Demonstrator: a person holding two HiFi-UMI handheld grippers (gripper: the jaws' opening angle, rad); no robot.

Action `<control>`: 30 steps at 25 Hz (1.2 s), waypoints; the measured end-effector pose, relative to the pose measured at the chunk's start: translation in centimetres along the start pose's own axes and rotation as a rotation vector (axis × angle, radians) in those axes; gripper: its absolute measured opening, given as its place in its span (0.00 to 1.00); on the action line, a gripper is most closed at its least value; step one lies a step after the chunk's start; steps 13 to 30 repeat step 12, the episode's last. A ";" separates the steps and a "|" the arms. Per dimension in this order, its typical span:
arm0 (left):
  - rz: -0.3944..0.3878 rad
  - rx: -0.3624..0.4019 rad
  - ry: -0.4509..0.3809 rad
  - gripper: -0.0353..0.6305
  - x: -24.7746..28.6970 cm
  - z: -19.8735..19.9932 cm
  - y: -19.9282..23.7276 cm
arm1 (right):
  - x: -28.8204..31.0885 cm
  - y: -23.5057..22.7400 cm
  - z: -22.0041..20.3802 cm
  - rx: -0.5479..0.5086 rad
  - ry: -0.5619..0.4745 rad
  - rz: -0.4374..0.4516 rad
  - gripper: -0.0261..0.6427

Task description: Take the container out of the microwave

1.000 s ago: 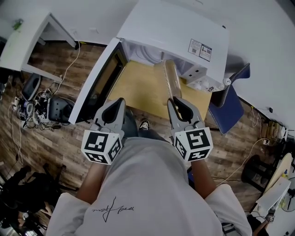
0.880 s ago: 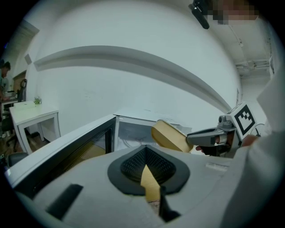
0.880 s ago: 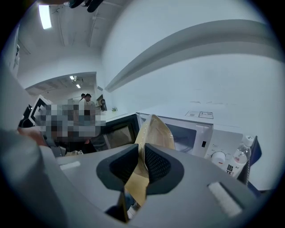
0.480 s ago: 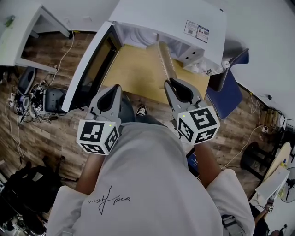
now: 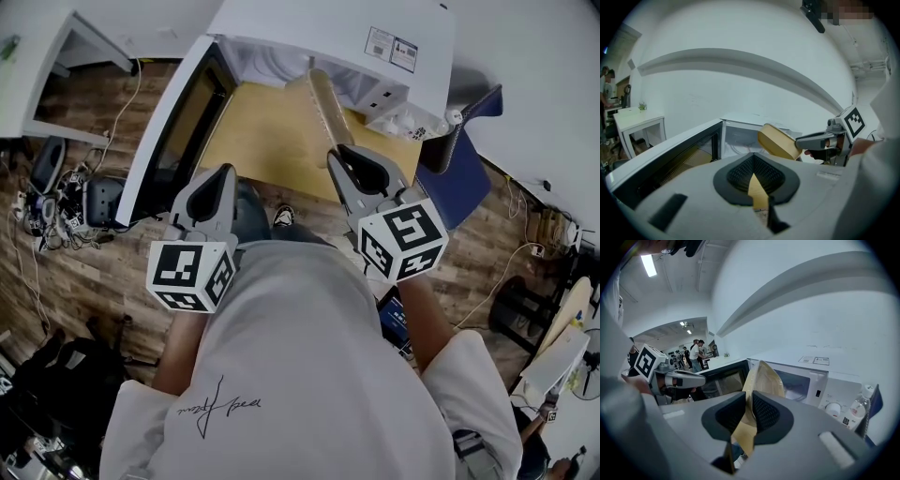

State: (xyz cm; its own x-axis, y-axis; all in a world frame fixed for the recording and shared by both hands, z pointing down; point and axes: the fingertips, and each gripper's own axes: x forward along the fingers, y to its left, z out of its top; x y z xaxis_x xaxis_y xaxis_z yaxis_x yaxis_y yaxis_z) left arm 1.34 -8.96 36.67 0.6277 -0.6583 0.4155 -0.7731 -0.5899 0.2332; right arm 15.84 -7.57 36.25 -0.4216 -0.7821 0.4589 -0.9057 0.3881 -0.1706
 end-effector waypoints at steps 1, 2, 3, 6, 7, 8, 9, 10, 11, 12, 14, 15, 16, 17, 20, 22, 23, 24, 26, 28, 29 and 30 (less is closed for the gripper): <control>0.002 0.001 0.000 0.04 0.0 0.0 0.0 | 0.0 -0.1 0.1 -0.002 -0.001 0.000 0.12; 0.003 0.003 0.000 0.04 0.1 0.0 0.0 | 0.0 -0.2 0.1 -0.002 0.001 0.000 0.12; 0.003 0.005 0.002 0.04 0.2 0.0 -0.1 | -0.1 -0.3 0.0 -0.001 0.005 0.000 0.12; -0.008 0.007 0.013 0.04 0.6 -0.5 -0.7 | -0.1 -0.4 -0.3 0.003 0.021 0.003 0.12; -0.011 0.007 0.015 0.04 0.7 -0.6 -0.8 | -0.1 -0.4 -0.3 0.003 0.023 0.005 0.12; -0.013 0.008 0.015 0.04 0.8 -0.5 -0.8 | 0.0 -0.4 -0.3 0.001 0.024 0.007 0.12; -0.015 0.010 0.015 0.04 0.9 -0.4 -0.8 | 0.1 -0.3 -0.3 0.000 0.024 0.009 0.12; -0.017 0.012 0.013 0.04 1.1 -0.3 -0.8 | 0.2 -0.4 -0.3 -0.001 0.025 0.010 0.12; -0.019 0.013 0.011 0.04 1.2 -0.2 -0.8 | 0.3 -0.4 -0.3 -0.002 0.026 0.010 0.12; -0.022 0.015 0.010 0.04 1.3 -0.1 -0.9 | 0.3 -0.4 -0.4 -0.003 0.027 0.010 0.12; -0.022 0.015 0.010 0.04 1.3 -0.1 -0.9 | 0.3 -0.4 -0.4 -0.003 0.027 0.010 0.12; -0.022 0.015 0.010 0.04 1.3 -0.1 -0.9 | 0.3 -0.4 -0.4 -0.003 0.027 0.010 0.12; -0.022 0.015 0.010 0.04 1.3 -0.1 -0.9 | 0.3 -0.4 -0.4 -0.003 0.027 0.010 0.12; -0.022 0.015 0.010 0.04 1.3 -0.1 -0.9 | 0.3 -0.4 -0.4 -0.003 0.027 0.010 0.12; -0.022 0.015 0.010 0.04 1.3 -0.1 -0.9 | 0.3 -0.4 -0.4 -0.003 0.027 0.010 0.12; -0.022 0.015 0.010 0.04 1.3 -0.1 -0.9 | 0.3 -0.4 -0.4 -0.003 0.027 0.010 0.12; -0.022 0.015 0.010 0.04 1.3 -0.1 -0.9 | 0.3 -0.4 -0.4 -0.003 0.027 0.010 0.12; -0.022 0.015 0.010 0.04 1.3 -0.1 -0.9 | 0.3 -0.4 -0.4 -0.003 0.027 0.010 0.12; -0.022 0.015 0.010 0.04 1.3 -0.1 -0.9 | 0.3 -0.4 -0.4 -0.003 0.027 0.010 0.12; -0.022 0.015 0.010 0.04 1.3 -0.1 -0.9 | 0.3 -0.4 -0.4 -0.003 0.027 0.010 0.12; -0.022 0.015 0.010 0.04 1.3 -0.1 -0.9 | 0.3 -0.4 -0.4 -0.003 0.027 0.010 0.12; -0.022 0.015 0.010 0.04 1.3 -0.1 -0.9 | 0.3 -0.4 -0.4 -0.003 0.027 0.010 0.12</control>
